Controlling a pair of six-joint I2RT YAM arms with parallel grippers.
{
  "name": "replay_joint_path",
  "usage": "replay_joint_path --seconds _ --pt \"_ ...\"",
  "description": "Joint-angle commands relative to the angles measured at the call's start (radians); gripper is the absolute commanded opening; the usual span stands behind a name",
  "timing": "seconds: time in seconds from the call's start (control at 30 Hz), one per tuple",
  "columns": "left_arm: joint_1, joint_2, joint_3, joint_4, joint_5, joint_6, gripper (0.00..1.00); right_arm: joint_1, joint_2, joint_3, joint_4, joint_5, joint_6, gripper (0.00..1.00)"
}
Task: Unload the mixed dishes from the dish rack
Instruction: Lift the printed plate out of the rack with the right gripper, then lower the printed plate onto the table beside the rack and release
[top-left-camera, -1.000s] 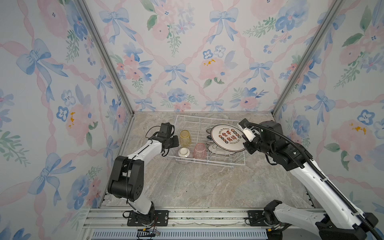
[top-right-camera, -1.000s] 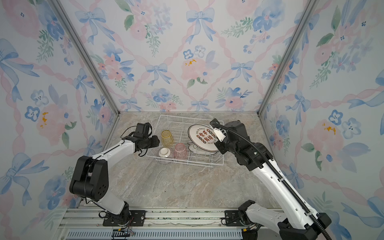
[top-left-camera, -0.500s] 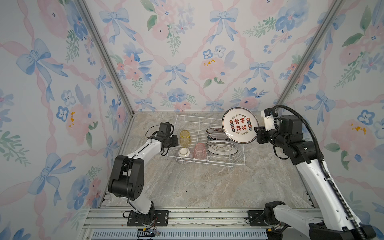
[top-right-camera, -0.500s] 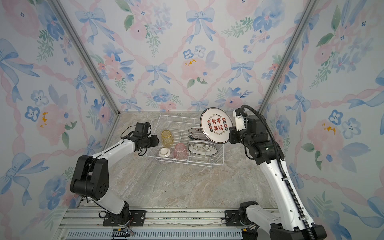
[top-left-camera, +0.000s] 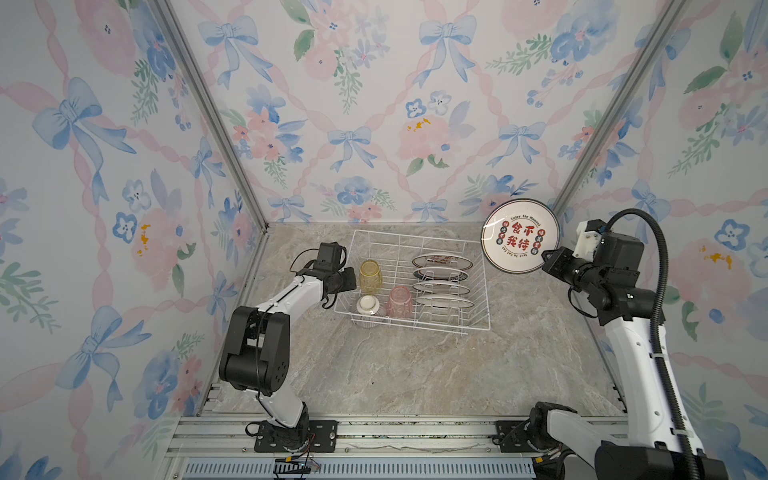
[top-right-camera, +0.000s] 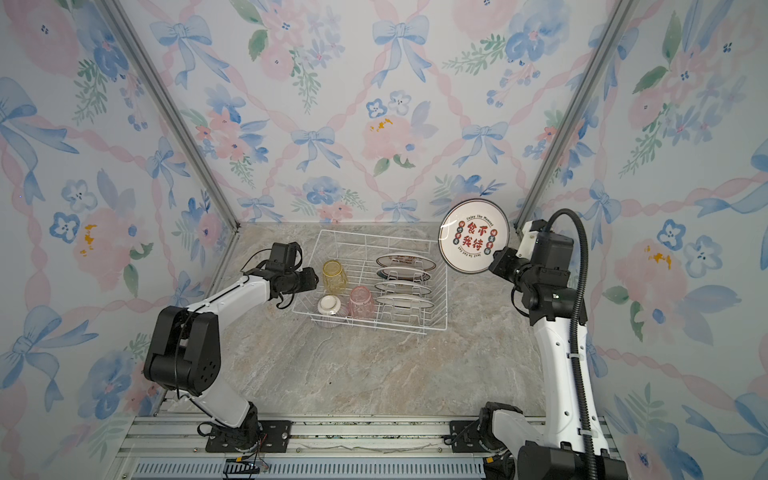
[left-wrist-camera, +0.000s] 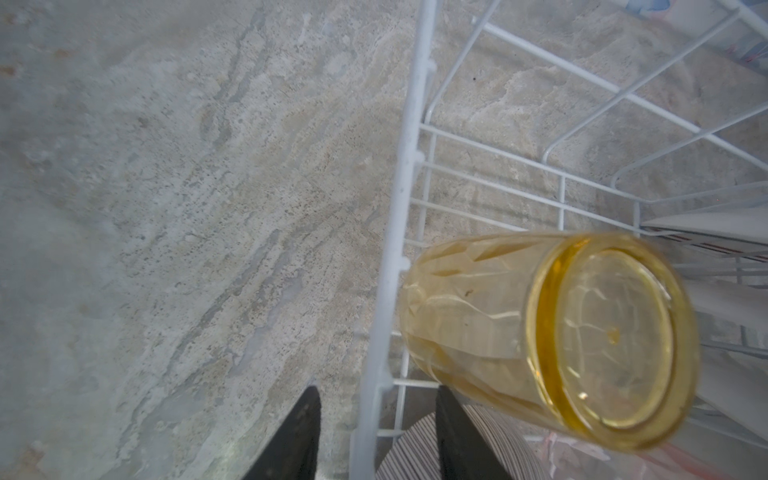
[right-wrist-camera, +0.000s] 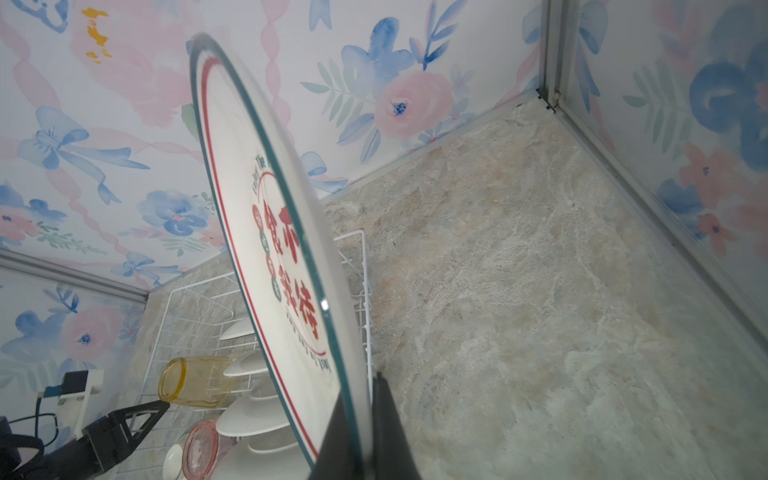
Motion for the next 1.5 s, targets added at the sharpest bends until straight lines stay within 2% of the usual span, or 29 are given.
replay_joint_path --seconds 0.0,0.3,0.47,0.73,1.17,1.47 --pt "0.007 0.030 0.014 -0.004 0.019 0.023 0.46 -0.066 0.007 -0.047 0.077 -0.053 0.142 0.00" --pt "0.011 0.033 0.017 0.005 0.023 0.024 0.46 -0.168 0.071 -0.207 0.158 -0.108 0.270 0.00" --pt "0.012 0.031 0.009 0.009 0.026 0.019 0.45 -0.190 0.132 -0.274 0.206 -0.096 0.263 0.00" --pt "0.012 0.015 -0.006 0.015 0.021 0.011 0.45 -0.211 0.332 -0.373 0.409 -0.202 0.341 0.00" --pt "0.011 -0.001 -0.015 0.013 0.014 0.000 0.44 -0.211 0.597 -0.339 0.556 -0.264 0.353 0.00" --pt "0.010 -0.021 -0.028 0.013 0.005 -0.010 0.44 -0.213 0.753 -0.257 0.562 -0.286 0.355 0.00"
